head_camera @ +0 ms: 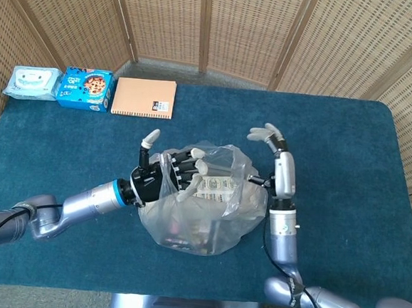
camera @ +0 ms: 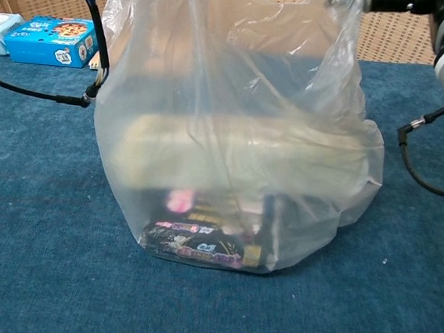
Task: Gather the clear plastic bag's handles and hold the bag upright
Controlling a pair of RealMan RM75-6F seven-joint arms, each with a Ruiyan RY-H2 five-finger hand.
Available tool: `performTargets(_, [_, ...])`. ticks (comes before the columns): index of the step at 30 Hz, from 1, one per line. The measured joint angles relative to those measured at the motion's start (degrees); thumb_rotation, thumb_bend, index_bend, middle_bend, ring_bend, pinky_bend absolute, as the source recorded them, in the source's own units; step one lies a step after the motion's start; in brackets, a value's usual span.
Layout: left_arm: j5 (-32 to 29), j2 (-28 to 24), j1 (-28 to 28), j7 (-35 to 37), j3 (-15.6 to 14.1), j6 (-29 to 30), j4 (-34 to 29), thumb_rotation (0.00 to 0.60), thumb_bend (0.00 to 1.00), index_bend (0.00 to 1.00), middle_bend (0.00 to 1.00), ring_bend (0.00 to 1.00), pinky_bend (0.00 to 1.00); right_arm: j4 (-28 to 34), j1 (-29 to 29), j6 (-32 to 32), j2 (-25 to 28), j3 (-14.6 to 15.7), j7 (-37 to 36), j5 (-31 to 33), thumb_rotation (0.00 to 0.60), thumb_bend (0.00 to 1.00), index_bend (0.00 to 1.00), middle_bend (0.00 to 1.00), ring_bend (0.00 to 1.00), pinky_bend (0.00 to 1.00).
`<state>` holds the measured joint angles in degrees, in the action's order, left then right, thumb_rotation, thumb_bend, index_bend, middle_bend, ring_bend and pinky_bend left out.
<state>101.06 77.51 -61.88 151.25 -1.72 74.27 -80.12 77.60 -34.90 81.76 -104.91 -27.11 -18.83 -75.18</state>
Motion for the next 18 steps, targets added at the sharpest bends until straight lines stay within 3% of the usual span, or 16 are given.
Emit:
performTargets(9, [-0.14, -1.85, 0.8, -0.4, -0.75, 1.31, -1.02, 0.0, 0.19, 0.31, 0.4, 0.49, 0.63, -1.61, -1.09, 2.92, -1.92, -8.25, 0.04, 6.13, 0.543, 0.12, 0.36, 0.3, 0.16, 0.1])
performTargets(18, [-0.5, -2.21, 1.06, -0.32, -1.1, 1.29, -1.29, 0.0, 0.19, 0.31, 0.4, 0.49, 0.62, 0.49, -0.53, 4.5, -0.23, -11.92, -2.34, 8.56, 0.541, 0.12, 0.34, 0.28, 0.16, 0.09])
